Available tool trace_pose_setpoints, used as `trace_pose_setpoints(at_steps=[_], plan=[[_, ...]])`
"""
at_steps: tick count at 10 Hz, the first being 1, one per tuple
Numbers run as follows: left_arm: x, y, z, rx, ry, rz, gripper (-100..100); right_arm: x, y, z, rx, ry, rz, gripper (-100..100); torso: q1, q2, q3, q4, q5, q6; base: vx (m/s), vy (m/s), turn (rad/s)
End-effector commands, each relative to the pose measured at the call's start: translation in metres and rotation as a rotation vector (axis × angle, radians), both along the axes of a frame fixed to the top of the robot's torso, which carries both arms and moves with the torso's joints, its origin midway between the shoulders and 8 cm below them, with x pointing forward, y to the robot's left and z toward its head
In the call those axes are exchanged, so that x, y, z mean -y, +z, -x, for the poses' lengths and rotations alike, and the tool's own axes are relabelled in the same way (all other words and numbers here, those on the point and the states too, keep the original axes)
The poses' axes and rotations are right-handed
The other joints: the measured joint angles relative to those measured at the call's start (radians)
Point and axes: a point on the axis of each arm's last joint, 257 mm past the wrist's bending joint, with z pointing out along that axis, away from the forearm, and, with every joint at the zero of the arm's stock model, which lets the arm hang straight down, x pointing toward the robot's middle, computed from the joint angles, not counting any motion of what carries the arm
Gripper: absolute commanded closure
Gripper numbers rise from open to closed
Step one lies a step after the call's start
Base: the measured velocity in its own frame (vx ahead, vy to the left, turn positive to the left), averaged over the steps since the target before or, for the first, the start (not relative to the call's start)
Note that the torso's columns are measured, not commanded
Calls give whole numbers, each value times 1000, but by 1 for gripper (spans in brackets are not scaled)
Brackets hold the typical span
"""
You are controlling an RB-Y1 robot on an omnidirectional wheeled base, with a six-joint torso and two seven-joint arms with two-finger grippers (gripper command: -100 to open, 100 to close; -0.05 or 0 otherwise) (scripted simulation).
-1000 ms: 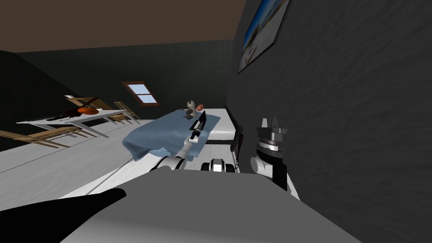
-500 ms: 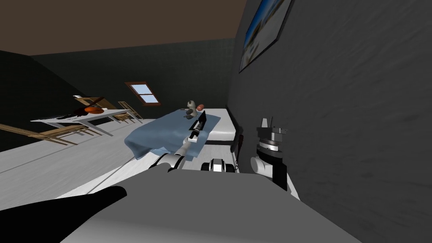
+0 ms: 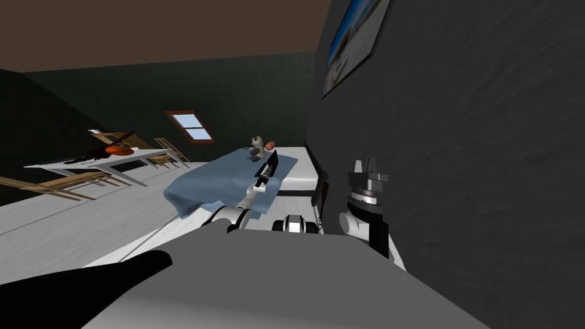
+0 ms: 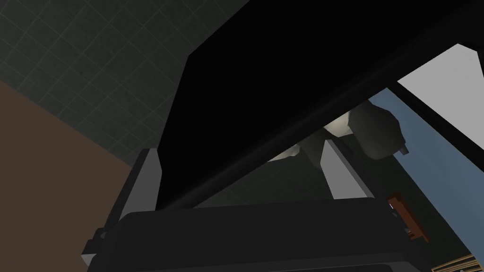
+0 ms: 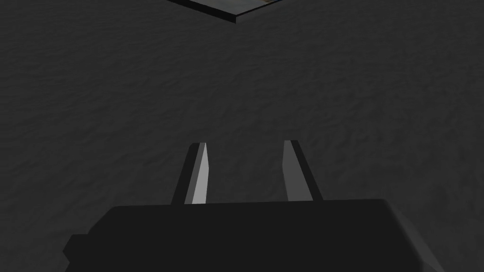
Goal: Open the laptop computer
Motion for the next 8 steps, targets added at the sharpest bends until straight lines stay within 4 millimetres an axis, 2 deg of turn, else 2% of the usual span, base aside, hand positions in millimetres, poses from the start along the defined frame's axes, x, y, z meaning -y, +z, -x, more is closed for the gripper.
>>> trace_pose_setpoints(at_steps=[1, 8], plan=[[-15, 2, -4, 3, 40, -5, -100, 0, 0, 0, 0, 0, 0, 0, -1, 0, 0, 0, 0, 0, -39, 39, -155], [-49, 2, -7, -3, 126, 4, -100, 0, 0, 0, 0, 0, 0, 0, -2, -1, 0, 0, -1, 0, -30, 37, -139]])
